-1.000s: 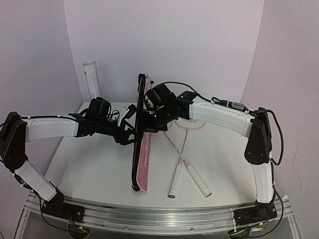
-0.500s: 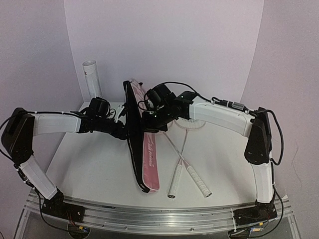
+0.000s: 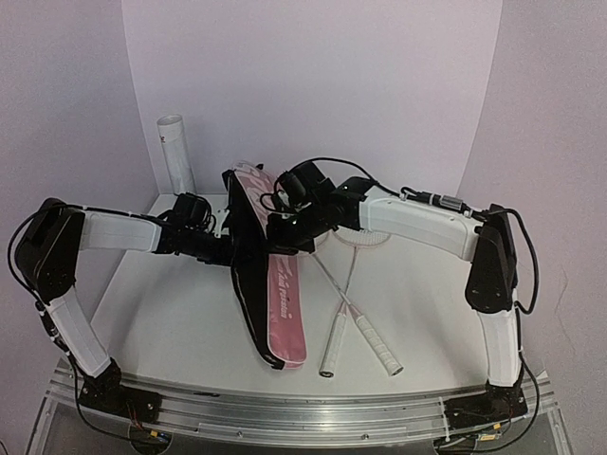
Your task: Pack up the badminton gear
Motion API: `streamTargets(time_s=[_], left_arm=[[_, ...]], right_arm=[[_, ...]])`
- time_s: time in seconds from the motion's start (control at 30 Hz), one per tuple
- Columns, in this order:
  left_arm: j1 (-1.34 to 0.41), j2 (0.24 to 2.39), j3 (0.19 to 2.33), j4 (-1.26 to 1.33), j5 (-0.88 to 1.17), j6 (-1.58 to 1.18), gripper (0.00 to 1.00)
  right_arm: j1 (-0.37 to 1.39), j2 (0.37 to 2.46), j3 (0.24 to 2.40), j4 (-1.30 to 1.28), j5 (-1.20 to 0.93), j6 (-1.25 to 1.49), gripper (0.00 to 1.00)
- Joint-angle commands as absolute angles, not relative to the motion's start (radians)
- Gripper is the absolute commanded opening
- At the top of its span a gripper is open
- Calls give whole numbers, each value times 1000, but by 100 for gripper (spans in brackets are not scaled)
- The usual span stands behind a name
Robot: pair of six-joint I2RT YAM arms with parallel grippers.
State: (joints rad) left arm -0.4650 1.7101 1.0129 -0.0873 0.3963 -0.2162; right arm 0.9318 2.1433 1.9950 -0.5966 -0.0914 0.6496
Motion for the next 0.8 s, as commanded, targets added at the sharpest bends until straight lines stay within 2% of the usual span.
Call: streamTargets(time_s=[0.0, 0.2, 0.53, 0.77], left_arm=[[-445, 1727, 994, -3, 420, -271, 72], [-439, 1729, 937, 88, 493, -297, 62], [-439, 1771, 872, 194, 520, -353, 70], [-439, 1784, 864, 145, 439, -379, 62]], right_arm=[[920, 2108, 1948, -496, -142, 682, 0], [906, 2091, 1903, -436, -181, 709, 0], [897, 2079, 1887, -364, -232, 745, 0], [896, 2076, 1871, -353, -232, 756, 0]])
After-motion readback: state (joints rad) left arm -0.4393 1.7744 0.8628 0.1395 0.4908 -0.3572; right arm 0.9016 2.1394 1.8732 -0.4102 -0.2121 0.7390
